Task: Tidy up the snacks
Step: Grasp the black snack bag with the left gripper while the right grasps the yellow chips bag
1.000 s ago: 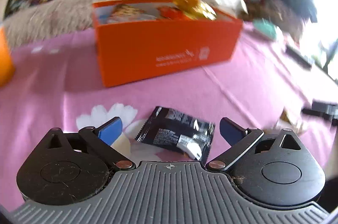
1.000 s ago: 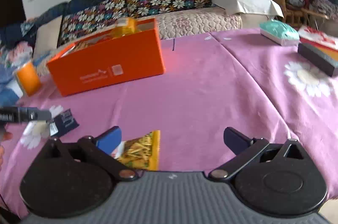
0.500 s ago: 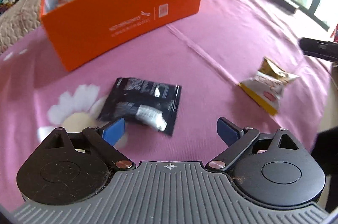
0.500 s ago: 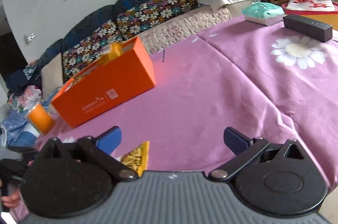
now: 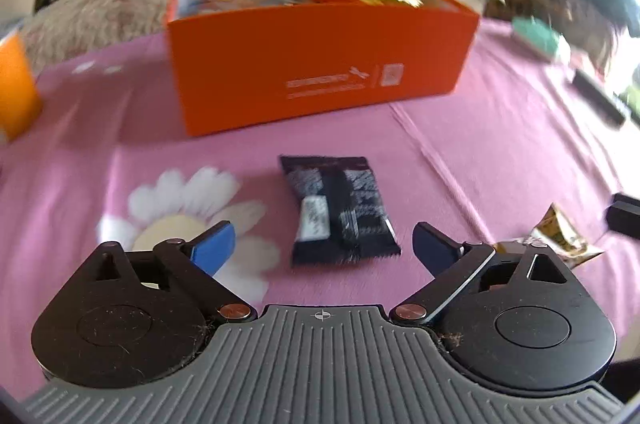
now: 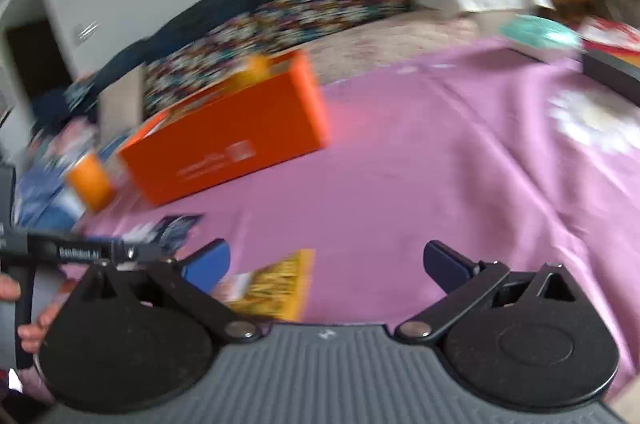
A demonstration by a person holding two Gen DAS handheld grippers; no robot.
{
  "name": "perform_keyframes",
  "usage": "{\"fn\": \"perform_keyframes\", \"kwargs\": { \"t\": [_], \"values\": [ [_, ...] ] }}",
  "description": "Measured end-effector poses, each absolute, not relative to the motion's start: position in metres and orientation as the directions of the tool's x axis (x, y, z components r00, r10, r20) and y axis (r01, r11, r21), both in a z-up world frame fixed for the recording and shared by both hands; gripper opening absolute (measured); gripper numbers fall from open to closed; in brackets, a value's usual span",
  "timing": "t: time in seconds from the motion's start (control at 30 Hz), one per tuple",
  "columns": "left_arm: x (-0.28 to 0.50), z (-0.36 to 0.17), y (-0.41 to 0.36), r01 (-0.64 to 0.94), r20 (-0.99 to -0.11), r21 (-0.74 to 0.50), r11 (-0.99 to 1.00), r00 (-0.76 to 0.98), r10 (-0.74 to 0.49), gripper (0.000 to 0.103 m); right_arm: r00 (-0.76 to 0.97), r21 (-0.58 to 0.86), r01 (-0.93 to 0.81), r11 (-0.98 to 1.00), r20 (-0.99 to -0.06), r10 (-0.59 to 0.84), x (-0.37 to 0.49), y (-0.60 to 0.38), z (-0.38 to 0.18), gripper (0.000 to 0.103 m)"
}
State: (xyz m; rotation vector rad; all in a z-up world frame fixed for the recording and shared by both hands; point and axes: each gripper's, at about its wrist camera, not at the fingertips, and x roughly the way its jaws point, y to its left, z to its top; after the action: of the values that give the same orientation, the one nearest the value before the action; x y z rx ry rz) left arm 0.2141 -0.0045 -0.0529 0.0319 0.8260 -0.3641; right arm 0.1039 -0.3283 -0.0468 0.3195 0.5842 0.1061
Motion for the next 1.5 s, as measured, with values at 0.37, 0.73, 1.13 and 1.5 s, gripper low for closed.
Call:
{"fn": "perform_keyframes", "kwargs": {
  "t": [0.37,0.73,1.13,1.5],
  "values": [
    [0.173,-0.066,0.038,0.279,-0.738,-0.197,0.94,0.589,-0.329,0.079,0.775,0.093,-0.122,0.988,-0.613,0.154,0.116,-0.263,-0.049,0.103],
    [0.203,-0.061,0.011,0.289,-0.715,-0.202,0.936,0.61,-0.342,0.08,0.767,0.102,-0.098,0.99,-0.626,0.141,0.125,-0.261,-0.07,0.103],
    [0.245,-0.078,-0.054,0.344,-0.713,-0.008,0.939,0.657,-0.247,0.051,0.777,0.08,-0.12,0.989,-0.613,0.144,0.125,-0.255,-0.069,0.094],
    [0.201,-0.064,-0.011,0.362,-0.723,0.023,0.932,0.65,-0.234,0.016,0.786,0.104,-0.095,0.99,-0.602,0.139,0.113,-0.273,-0.065,0.063]
  ]
}}
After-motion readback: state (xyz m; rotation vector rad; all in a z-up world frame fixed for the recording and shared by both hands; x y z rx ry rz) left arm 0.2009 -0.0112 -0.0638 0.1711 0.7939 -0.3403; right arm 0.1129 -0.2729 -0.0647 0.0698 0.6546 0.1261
